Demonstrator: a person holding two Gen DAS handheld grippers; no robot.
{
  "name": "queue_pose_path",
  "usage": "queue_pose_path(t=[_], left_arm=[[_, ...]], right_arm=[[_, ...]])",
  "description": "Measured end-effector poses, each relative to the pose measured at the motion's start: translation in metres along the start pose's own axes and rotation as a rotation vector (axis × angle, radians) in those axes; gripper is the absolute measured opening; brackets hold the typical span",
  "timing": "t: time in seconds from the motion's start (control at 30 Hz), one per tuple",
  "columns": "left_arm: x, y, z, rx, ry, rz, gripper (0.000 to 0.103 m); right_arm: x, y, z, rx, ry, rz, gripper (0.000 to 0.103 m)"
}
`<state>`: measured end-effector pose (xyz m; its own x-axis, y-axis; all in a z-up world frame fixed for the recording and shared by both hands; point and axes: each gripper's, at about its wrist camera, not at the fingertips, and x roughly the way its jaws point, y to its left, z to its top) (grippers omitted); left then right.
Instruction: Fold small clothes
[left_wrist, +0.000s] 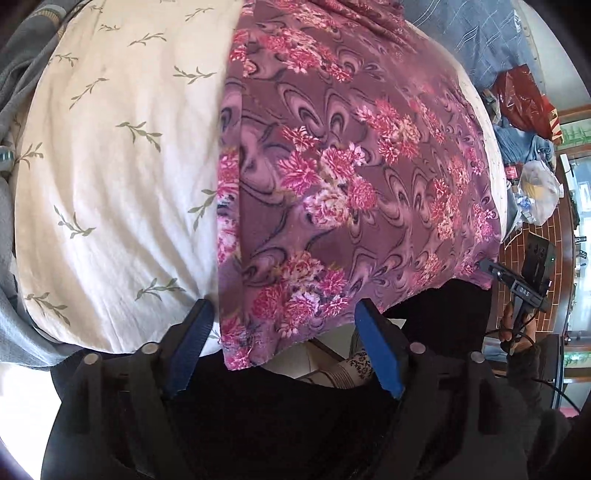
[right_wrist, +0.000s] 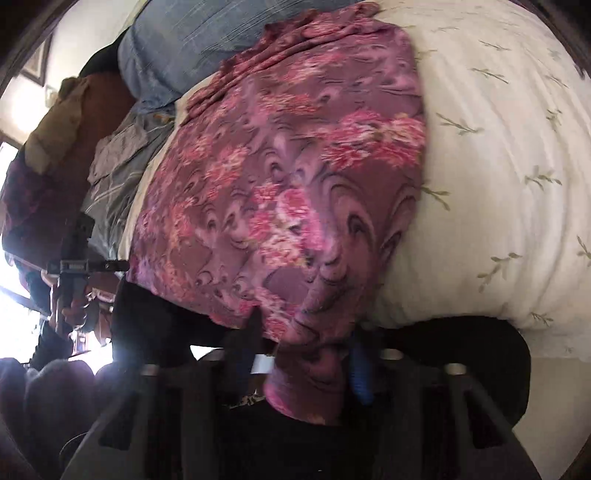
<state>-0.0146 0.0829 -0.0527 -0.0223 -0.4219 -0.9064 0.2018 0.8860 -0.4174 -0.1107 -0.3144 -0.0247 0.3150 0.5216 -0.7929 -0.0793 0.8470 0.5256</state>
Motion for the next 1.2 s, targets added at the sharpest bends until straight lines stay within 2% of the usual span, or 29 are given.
queue_pose_path(t=[0.03,0.1,0.13,0.27,0.47,0.57,0.67,0.8,0.9,1.1,1.2], left_arm=[[0.000,0.000,-0.001,0.002,-0.003,-0.002,0.058],[-0.001,0.005,-0.001,-0.008,0.006,-0.028,0.011],[-0.001,0.009,0.000,-0.030,0.009,-0.066,0.007],[-0.013,0.011,0.006,-0.068,-0.051,-0.176,0.006],[-0.048,0.011,0.030,-0.119,-0.224,-0.426,0.006],[-0.058,0.012,0.049,-0.147,-0.298,-0.470,0.006],[-0.065,0.015,0.067,-0.177,-0.357,-0.495,0.006],[-0.077,0.022,0.102,-0.196,-0.424,-0.481,0.006],[-0.082,0.027,0.130,-0.213,-0.454,-0.471,0.006],[-0.098,0.030,0.193,-0.218,-0.533,-0.447,0.006],[-0.097,0.029,0.230,-0.215,-0.539,-0.423,0.006]], right_arm=[[-0.002,0.002,0.001,-0.010,-0.007,0.018,0.013],[-0.010,0.004,0.005,-0.022,-0.047,0.042,0.012],[-0.014,0.005,0.007,-0.016,-0.076,0.067,0.011],[-0.025,0.004,0.018,0.044,-0.199,0.167,0.010],[-0.035,0.004,0.041,0.117,-0.343,0.288,0.010],[-0.043,-0.001,0.056,0.146,-0.404,0.319,0.010],[-0.051,-0.012,0.074,0.196,-0.477,0.359,0.010],[-0.055,-0.023,0.102,0.241,-0.528,0.398,0.010],[-0.054,-0.028,0.130,0.247,-0.557,0.387,0.010],[-0.044,-0.050,0.186,0.330,-0.612,0.419,0.010],[-0.032,-0.062,0.213,0.376,-0.616,0.402,0.010]])
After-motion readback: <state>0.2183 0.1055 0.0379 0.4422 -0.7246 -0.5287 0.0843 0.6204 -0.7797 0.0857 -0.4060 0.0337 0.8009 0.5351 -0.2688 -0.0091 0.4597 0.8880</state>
